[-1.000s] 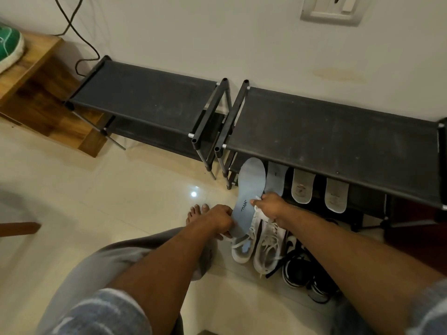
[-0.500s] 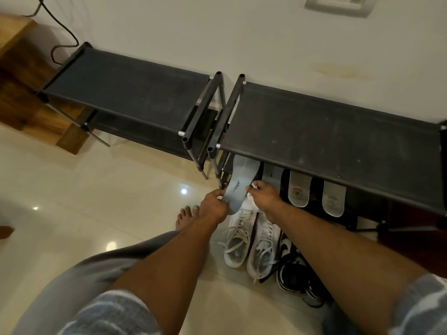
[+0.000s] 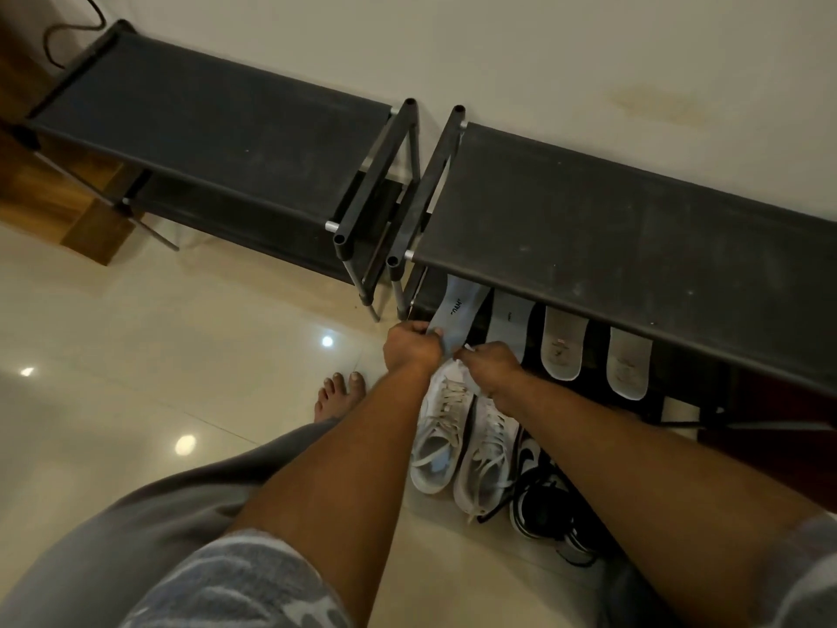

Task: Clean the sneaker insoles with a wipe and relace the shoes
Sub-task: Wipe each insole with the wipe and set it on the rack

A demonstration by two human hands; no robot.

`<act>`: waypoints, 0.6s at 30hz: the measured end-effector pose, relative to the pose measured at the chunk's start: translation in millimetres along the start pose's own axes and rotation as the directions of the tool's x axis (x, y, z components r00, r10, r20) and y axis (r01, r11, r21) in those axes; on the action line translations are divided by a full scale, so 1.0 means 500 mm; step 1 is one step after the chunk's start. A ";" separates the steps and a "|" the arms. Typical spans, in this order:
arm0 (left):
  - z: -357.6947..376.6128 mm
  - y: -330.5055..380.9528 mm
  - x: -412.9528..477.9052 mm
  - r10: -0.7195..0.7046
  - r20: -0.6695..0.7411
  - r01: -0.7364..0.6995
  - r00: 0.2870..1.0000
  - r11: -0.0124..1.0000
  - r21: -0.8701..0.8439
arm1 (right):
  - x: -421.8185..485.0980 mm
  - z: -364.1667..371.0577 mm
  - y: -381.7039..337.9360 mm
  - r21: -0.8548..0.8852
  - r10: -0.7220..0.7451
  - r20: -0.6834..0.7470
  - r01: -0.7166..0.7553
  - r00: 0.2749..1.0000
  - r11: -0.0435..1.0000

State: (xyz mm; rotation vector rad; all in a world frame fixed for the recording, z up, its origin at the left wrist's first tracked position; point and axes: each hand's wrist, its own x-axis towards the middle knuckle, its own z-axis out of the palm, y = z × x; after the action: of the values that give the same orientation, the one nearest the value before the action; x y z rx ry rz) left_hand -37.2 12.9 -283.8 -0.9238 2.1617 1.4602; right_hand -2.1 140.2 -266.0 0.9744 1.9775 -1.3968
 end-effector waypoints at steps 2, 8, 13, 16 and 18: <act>0.010 -0.009 0.007 -0.048 -0.001 0.048 0.999 0.998 -0.048 | -0.002 0.004 -0.005 -0.011 -0.004 -0.007 0.004 1.000 1.000; 0.031 -0.009 0.012 -0.140 0.008 0.139 0.990 0.970 -0.201 | 0.008 0.015 -0.017 -0.049 -0.030 -0.115 0.024 0.993 0.998; 0.034 -0.002 0.022 -0.108 -0.037 0.099 0.993 0.976 -0.192 | 0.010 0.024 -0.019 -0.019 -0.013 -0.144 0.010 0.989 1.000; 0.036 -0.003 0.030 -0.078 -0.066 0.065 0.995 0.983 -0.172 | 0.013 0.032 -0.017 0.000 -0.005 -0.143 0.005 0.990 1.000; 0.038 -0.004 0.032 -0.087 -0.081 0.071 0.993 0.980 -0.185 | 0.014 0.034 -0.019 0.001 0.001 -0.142 -0.001 0.990 1.000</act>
State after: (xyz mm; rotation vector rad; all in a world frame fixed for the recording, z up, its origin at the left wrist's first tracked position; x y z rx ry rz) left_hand -48.6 24.7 -302.6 -1.1450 2.0522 1.6260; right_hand -13.7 124.0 -271.6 1.1026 2.0786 -1.3607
